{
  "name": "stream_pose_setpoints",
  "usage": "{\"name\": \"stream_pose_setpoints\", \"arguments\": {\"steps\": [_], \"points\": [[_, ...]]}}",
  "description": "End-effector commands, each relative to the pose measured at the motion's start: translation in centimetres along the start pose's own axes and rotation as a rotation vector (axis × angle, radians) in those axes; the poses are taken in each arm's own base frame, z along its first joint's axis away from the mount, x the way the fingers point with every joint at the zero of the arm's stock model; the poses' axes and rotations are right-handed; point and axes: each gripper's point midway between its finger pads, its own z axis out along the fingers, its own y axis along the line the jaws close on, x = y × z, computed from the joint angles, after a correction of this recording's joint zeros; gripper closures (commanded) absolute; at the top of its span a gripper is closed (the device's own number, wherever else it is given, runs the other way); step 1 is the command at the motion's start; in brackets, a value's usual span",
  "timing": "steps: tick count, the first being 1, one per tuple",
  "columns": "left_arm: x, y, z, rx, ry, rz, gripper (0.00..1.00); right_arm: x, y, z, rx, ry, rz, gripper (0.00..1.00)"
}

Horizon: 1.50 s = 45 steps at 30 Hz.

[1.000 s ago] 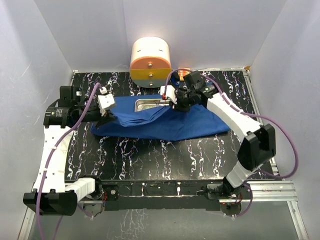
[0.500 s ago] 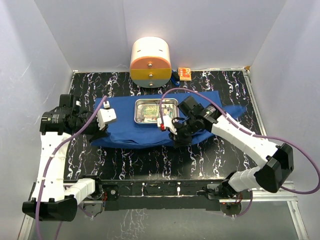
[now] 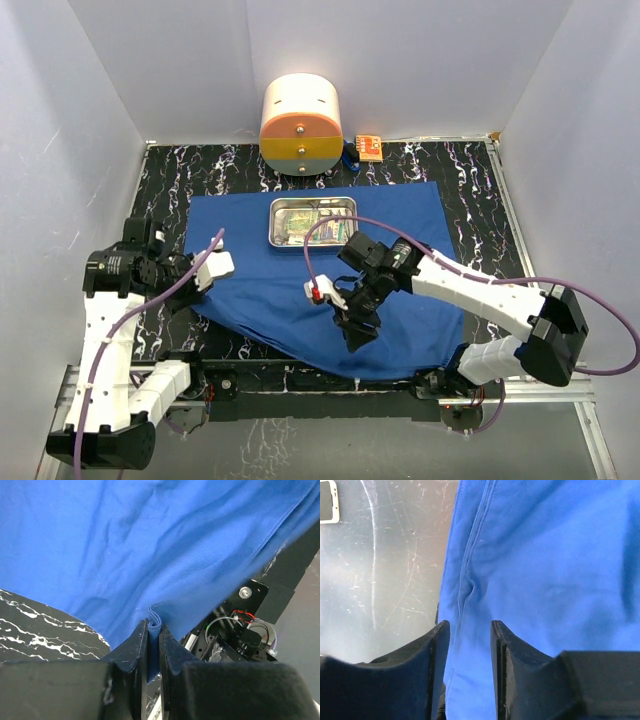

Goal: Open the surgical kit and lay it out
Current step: Open the surgical kit at the center of the board.

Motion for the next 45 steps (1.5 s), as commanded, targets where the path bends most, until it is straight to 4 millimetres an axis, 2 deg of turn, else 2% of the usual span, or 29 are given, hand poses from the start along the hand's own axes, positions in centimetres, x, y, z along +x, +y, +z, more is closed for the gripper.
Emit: {"name": "stream_pose_setpoints", "arguments": {"steps": [1, 4, 7, 11, 14, 16, 18, 19, 21, 22, 27, 30, 33, 34, 35, 39, 41, 43, 45], "points": [[2.2, -0.9, 0.0, -0.016, 0.076, 0.026, 0.91, 0.4, 0.9, 0.5, -0.039, -0.033, -0.011, 0.59], [3.2, -1.2, 0.1, -0.03, 0.108, 0.062, 0.81, 0.4, 0.6, 0.6, -0.027, -0.036, -0.035, 0.43], [3.8, -1.0, -0.5, -0.075, 0.135, 0.083, 0.74, -0.5, -0.4, -0.1, 0.028, -0.025, -0.075, 0.33], [3.7, -0.4, -2.0, -0.154, 0.157, 0.069, 0.64, -2.8, -2.6, -2.2, 0.176, -0.024, -0.16, 0.29], [3.4, 0.0, -3.4, -0.221, 0.16, 0.068, 0.6, -4.7, -4.6, -4.0, 0.293, -0.058, -0.195, 0.27], [2.8, 0.1, -4.0, -0.249, 0.138, 0.077, 0.54, -5.6, -6.5, -5.7, 0.358, -0.121, -0.174, 0.27], [1.6, 0.6, -4.1, -0.276, 0.08, 0.063, 0.34, -5.6, -9.2, -8.0, 0.421, -0.197, -0.111, 0.27], [0.9, 1.4, -3.9, -0.297, 0.047, 0.043, 0.3, -5.4, -10.8, -9.4, 0.457, -0.233, -0.069, 0.27], [-0.5, 3.4, -3.5, -0.342, -0.015, -0.002, 0.26, -4.3, -14.1, -12.1, 0.545, -0.285, 0.028, 0.27], [-0.9, 5.0, -3.0, -0.376, -0.033, -0.032, 0.25, -3.5, -16.4, -13.9, 0.608, -0.311, 0.09, 0.27], [-1.7, 13.5, -0.5, -0.56, -0.083, -0.175, 0.23, 1.1, -24.4, -21.4, 0.907, -0.406, 0.382, 0.27], [-1.8, 17.6, 1.3, -0.602, -0.103, -0.271, 0.22, 5.3, -28.3, -25.6, 1.046, -0.433, 0.554, 0.27], [-1.5, 21.7, 3.3, -0.598, -0.131, -0.385, 0.23, 8.8, -31.4, -28.7, 1.144, -0.419, 0.668, 0.27], [-0.8, 23.2, 4.3, -0.577, -0.14, -0.45, 0.23, 10.8, -32.9, -29.1, 1.167, -0.394, 0.72, 0.28], [-0.6, 24.3, 4.4, -0.58, -0.162, -0.491, 0.24, 11.6, -33.5, -29.3, 1.181, -0.389, 0.739, 0.28], [2.6, 28.7, 7.4, -0.496, -0.189, -0.701, 0.25, 15.0, -36.5, -30.4, 1.246, -0.358, 0.819, 0.28], [3.7, 30.3, 9.2, -0.466, -0.189, -0.764, 0.25, 16.3, -37.9, -30.5, 1.264, -0.338, 0.85, 0.28], [4.4, 31.5, 11.1, -0.439, -0.185, -0.797, 0.25, 18.8, -38.9, -31.6, 1.292, -0.34, 0.9, 0.28], [5.6, 32.5, 13.5, -0.408, -0.163, -0.844, 0.25, 20.6, -40.2, -31.2, 1.28, -0.33, 0.942, 0.28]]}}
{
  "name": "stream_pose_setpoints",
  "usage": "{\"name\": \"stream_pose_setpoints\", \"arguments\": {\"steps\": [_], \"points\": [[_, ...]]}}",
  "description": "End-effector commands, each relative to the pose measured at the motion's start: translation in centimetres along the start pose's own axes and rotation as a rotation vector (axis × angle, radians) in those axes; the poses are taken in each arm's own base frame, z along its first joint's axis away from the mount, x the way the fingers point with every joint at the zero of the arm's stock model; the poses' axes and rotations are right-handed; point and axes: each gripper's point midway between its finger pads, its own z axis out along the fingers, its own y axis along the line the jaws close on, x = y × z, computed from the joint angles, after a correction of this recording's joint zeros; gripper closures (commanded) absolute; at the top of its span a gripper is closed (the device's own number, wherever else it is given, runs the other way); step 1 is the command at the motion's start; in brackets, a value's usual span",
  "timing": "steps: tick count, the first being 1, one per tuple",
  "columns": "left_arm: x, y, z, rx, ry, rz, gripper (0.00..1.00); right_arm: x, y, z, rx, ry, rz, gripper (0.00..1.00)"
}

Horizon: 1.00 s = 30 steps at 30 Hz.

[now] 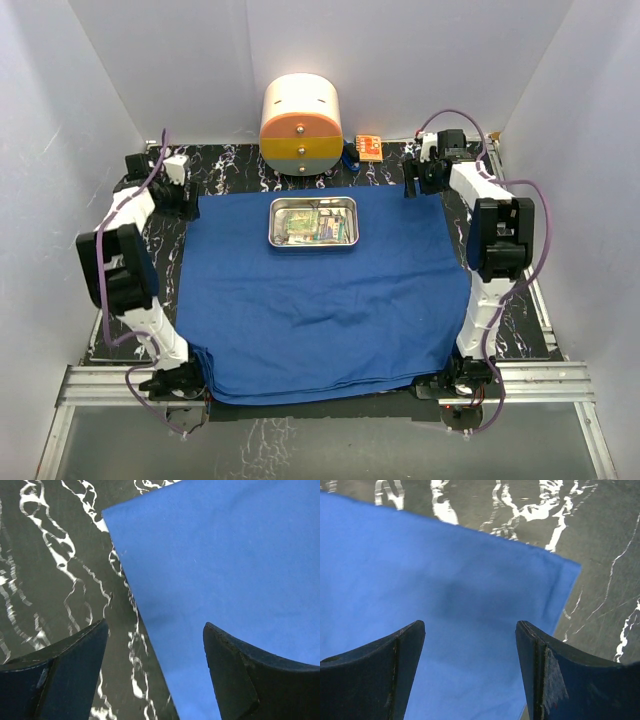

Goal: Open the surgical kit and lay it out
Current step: Open the surgical kit at the center of the board.

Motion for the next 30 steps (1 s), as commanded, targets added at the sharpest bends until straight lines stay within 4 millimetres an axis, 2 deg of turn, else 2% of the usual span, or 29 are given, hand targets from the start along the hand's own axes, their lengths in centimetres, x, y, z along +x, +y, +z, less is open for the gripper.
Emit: {"name": "stream_pose_setpoints", "arguments": {"steps": [1, 2, 5, 13, 19, 22, 26, 30], "points": [[-2.0, 0.3, 3.3, 0.056, -0.036, -0.098, 0.25, -2.8, -4.3, 1.2, 0.096, -0.067, 0.05, 0.29], [-1.5, 0.7, 4.8, 0.056, -0.015, -0.111, 0.25, -2.3, -4.7, 2.1, 0.096, -0.052, 0.059, 0.29], [-1.5, 2.0, 7.3, 0.044, -0.001, -0.13, 0.25, -1.6, -5.6, 3.5, 0.088, -0.034, 0.084, 0.29], [-0.5, 1.7, 10.9, 0.108, 0.034, -0.181, 0.33, 0.0, -6.3, 5.8, 0.057, 0.002, 0.139, 0.3], [0.6, 0.0, 11.8, 0.162, 0.075, -0.134, 0.44, 0.1, -7.8, 6.1, 0.081, -0.012, 0.167, 0.31], [1.0, -1.0, 12.2, 0.168, 0.097, -0.087, 0.5, 0.4, -7.4, 6.4, 0.058, -0.005, 0.167, 0.33], [1.4, -1.3, 12.5, 0.156, 0.118, -0.08, 0.57, 0.5, -6.4, 6.5, 0.004, -0.004, 0.171, 0.39], [1.2, -1.1, 12.9, 0.148, 0.119, -0.095, 0.66, 0.6, -6.2, 6.6, -0.009, -0.002, 0.17, 0.5]]}}
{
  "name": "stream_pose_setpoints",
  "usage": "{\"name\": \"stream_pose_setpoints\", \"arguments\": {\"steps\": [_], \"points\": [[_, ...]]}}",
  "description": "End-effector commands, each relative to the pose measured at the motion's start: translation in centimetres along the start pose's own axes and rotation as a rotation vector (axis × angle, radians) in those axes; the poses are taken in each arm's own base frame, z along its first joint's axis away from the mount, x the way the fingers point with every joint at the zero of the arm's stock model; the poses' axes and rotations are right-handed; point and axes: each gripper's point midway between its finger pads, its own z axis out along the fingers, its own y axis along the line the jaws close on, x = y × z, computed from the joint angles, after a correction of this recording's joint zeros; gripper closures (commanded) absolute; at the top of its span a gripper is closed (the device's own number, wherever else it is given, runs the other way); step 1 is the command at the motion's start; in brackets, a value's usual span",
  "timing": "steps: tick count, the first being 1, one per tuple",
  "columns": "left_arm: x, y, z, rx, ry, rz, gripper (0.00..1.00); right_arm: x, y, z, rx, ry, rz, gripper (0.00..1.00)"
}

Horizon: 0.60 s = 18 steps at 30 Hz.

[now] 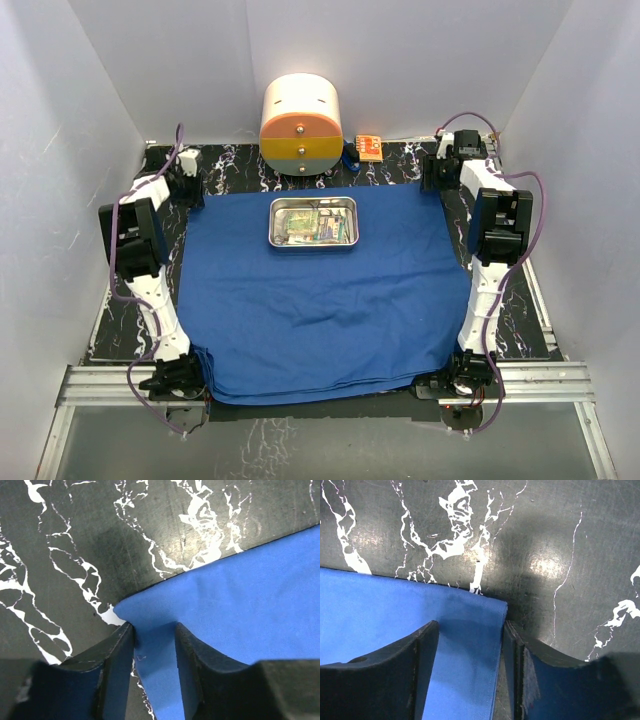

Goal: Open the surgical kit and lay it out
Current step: Open the surgical kit at the center of the board.

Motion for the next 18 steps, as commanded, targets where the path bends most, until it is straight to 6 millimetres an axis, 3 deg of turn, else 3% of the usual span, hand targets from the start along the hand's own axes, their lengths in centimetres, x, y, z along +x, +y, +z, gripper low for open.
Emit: {"name": "stream_pose_setpoints", "arguments": {"steps": [1, 4, 7, 11, 18], "points": [[2.9, -3.2, 2.0, 0.104, 0.099, -0.039, 0.69, 0.5, 0.7, 1.0, -0.055, 0.01, 0.013, 0.53], [2.6, -3.2, 2.3, 0.114, 0.098, -0.049, 0.81, 0.5, 1.2, 1.1, -0.081, 0.007, 0.014, 0.63], [2.4, -3.3, 2.7, 0.127, 0.098, -0.062, 1.0, 0.3, 1.3, 1.2, -0.089, -0.003, 0.027, 0.76], [2.0, -2.9, 3.2, 0.118, 0.097, -0.082, 1.0, -0.1, 1.3, 1.5, -0.09, -0.013, 0.044, 1.0], [1.0, -0.8, 4.8, 0.04, 0.092, -0.107, 1.0, -1.8, -0.7, 1.8, -0.034, -0.07, 0.072, 1.0]]}}
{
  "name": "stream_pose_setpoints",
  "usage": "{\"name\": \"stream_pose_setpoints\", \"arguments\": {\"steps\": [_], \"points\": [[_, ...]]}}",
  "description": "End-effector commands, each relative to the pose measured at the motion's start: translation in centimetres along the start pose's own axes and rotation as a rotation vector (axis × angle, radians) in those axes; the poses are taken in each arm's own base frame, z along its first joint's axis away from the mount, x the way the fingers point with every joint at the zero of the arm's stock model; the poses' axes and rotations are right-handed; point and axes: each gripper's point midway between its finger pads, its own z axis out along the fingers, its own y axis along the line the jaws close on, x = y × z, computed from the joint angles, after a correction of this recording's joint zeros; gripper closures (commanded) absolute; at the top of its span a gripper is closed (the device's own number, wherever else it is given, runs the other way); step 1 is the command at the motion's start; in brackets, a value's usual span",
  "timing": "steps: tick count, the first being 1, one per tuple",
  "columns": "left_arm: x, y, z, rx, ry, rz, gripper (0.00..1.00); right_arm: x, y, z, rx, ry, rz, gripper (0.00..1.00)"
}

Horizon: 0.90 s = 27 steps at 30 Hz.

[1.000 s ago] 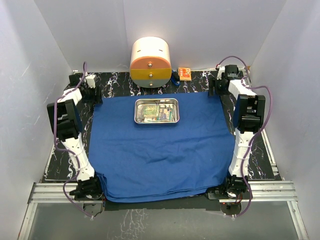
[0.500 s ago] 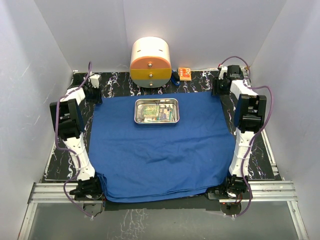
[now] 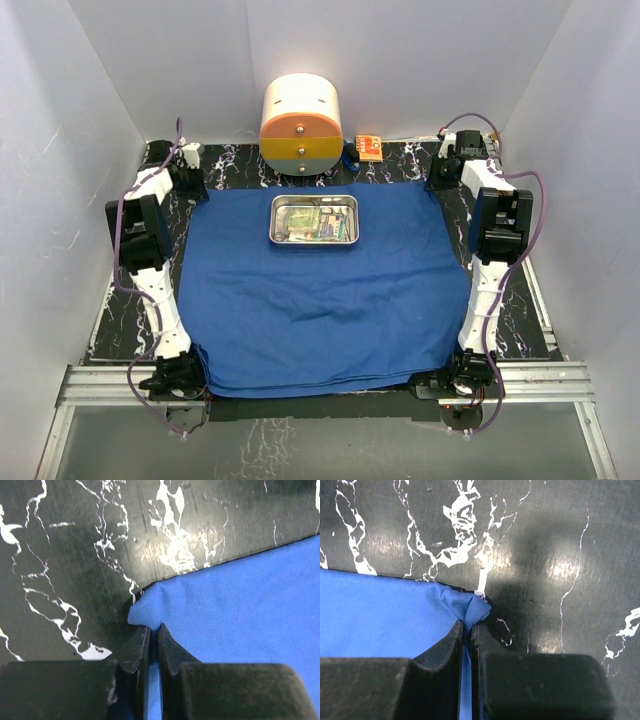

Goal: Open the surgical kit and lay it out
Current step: Open the surgical kit at the center of the board.

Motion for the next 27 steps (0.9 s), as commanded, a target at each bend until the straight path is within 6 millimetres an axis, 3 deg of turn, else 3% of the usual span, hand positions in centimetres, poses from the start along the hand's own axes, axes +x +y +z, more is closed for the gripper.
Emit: {"name": "stream_pose_setpoints", "arguments": {"steps": [1, 6, 12, 27], "points": [[2.3, 1.1, 3.3, -0.048, 0.078, -0.025, 1.0, -2.1, -0.9, 1.4, 0.012, -0.06, 0.018, 1.0], [1.1, 2.2, 4.3, -0.075, 0.065, -0.028, 1.0, -2.2, -1.9, 2.1, 0.046, -0.045, 0.026, 1.0], [-0.2, 2.8, 4.6, -0.085, 0.044, -0.032, 1.0, -2.4, -3.5, 1.5, 0.126, -0.054, 0.037, 1.0], [-1.4, 2.6, 3.8, -0.088, 0.024, -0.027, 1.0, -4.7, -3.9, 2.0, 0.118, -0.093, -0.016, 1.0]]}}
